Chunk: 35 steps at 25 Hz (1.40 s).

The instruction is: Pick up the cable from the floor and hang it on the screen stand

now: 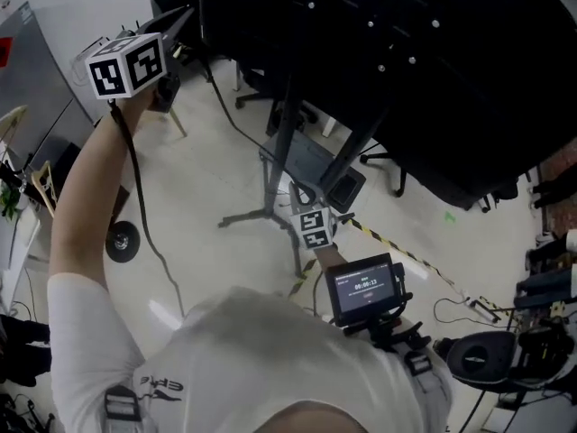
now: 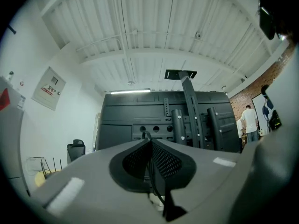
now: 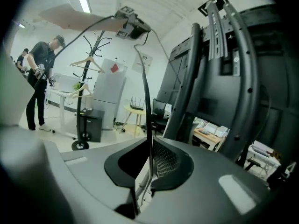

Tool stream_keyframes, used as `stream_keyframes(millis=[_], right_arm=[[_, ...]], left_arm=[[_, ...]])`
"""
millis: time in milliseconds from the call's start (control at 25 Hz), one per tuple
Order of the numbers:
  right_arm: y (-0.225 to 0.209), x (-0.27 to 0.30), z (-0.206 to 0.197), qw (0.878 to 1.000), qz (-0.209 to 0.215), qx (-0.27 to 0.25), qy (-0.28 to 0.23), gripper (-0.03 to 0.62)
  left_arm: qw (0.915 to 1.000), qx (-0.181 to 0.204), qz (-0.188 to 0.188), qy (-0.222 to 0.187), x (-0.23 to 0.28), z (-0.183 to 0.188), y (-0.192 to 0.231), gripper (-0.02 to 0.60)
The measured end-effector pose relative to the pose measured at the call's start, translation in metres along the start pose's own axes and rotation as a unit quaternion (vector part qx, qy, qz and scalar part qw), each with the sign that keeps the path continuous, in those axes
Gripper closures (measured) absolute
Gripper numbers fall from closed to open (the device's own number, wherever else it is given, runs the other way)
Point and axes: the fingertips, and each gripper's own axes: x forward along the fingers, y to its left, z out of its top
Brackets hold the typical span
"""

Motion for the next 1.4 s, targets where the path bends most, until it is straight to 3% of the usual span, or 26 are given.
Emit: stream_keyframes(millis=[360, 560, 840, 1120, 1400], right_arm=[[-0.117, -0.109, 0.092, 0.987, -0.134, -0.026, -0.088, 0.554], [-0.166, -0.172, 0.144, 0.971, -0.19, -0.082, -0.117, 0.554], [-0.223, -0.206, 0.219, 0.953, -0.234, -0.135, -0.137, 0.554], [-0.261, -0.235, 0.291, 0.937, -0.272, -0.144, -0.164, 0.562], [-0.301, -0.249, 0.334, 0.922, -0.308, -0.145, -0.187, 0.564]], left_arm=[[1.0, 0.002, 0.008, -0.003, 0.011, -0.015, 0.023, 0.568], [1.0, 0.004, 0.001, -0.005, 0.009, -0.013, 0.02, 0.568], [0.9995, -0.026, -0.009, -0.011, 0.03, -0.018, 0.03, 0.565], [0.9983, -0.042, -0.022, -0.035, 0.041, -0.002, 0.035, 0.555], [0.9954, -0.049, -0.045, -0.069, 0.069, 0.016, 0.021, 0.557]])
